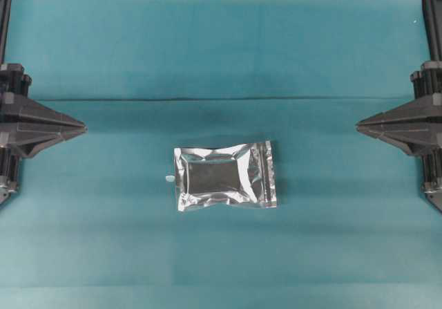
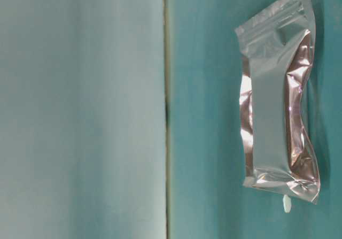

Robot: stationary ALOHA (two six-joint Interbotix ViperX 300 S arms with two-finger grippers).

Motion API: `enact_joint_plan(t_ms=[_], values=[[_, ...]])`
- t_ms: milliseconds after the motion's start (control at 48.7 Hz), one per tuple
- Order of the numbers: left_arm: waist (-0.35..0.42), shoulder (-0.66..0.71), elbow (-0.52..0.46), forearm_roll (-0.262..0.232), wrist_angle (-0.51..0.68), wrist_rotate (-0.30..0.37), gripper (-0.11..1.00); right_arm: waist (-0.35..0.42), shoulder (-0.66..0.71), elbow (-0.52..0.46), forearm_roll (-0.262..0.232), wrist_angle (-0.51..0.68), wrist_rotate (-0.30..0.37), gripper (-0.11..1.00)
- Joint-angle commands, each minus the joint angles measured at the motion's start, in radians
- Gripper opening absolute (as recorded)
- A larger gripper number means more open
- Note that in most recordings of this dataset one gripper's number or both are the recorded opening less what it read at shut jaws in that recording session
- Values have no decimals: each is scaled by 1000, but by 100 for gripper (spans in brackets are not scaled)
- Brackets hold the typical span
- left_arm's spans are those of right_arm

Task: Hand over the silver zip bag and make it stand upright.
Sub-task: 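Move the right gripper to the right edge of the silver zip bag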

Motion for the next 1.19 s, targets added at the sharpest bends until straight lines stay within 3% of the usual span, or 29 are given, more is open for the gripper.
enact_joint_plan(t_ms=[0,144,288,534,678,842,986,1171], values=[[-15,44,-74,14,12,-8,14,20,12,-48,8,-6,37,15],[-31,117,-126,14,57,-8,0,28,74,-107,183,61,103,2],[-34,199,-163,14,58,-8,-4,18,167,-120,299,137,178,-1],[-37,264,-183,14,69,-6,-4,-17,334,-146,356,184,256,-1],[-38,262,-183,14,86,-6,-4,-69,419,-153,454,199,390,0],[-43,267,-184,14,97,-8,-4,-75,494,-153,472,221,535,5],[-41,272,-186,14,121,-6,-4,-64,561,-167,471,287,632,20],[-40,273,-186,14,146,-8,-4,-46,650,-204,472,302,684,73]])
